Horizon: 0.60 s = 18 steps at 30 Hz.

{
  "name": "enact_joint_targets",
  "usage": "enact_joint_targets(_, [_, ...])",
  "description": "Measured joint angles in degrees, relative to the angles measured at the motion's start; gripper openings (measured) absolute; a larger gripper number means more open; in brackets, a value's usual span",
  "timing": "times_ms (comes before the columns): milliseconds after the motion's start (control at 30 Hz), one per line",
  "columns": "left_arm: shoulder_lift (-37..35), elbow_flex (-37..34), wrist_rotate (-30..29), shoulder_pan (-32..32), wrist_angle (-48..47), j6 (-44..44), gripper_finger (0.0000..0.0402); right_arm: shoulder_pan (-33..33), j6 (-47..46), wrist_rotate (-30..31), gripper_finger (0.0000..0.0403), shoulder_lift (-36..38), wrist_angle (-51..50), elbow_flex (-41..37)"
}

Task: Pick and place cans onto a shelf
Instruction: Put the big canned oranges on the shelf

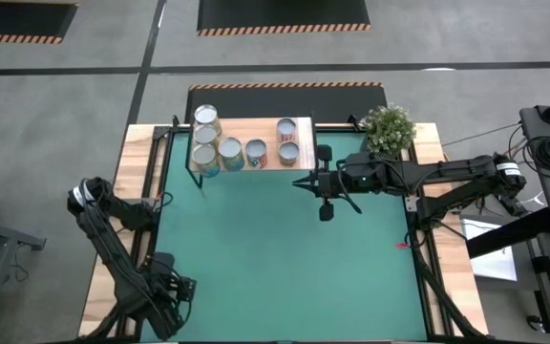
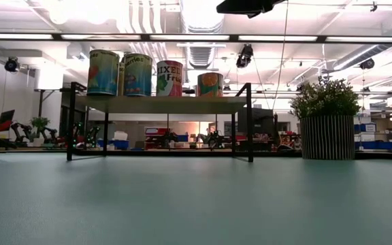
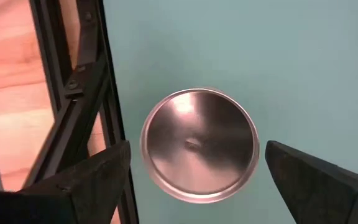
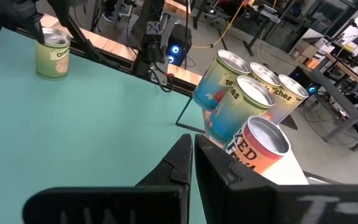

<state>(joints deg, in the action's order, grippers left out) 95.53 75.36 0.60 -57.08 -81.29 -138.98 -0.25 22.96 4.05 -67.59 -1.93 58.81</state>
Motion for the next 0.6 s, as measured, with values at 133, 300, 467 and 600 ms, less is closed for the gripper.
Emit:
enact_joint_targets(133, [0.00, -1.77, 0.02, 0.00, 2.30, 0.00, 0.0354, 0.00, 0.02, 0.00, 0.0009, 0.00, -0.02, 0.00])
enact_joint_targets(300, [0.00, -2.92, 0.06, 0.00, 3.56, 0.00, 0.0352, 0.00, 0.02, 0.00, 0.0009, 0.00, -0.09, 0.00])
enact_joint_targets(467, [0.00, -4.30, 0.40, 0.00, 5.86, 0.00, 0.0330, 0.00, 0.04, 0.00, 0.0009, 0.00, -0.18, 0.00])
enact_joint_targets(600, [-0.13, -4.43, 0.62, 0.00, 6.06, 0.10, 0.0308, 0.00, 0.04, 0.00, 0.0009, 0.00, -0.34, 0.00])
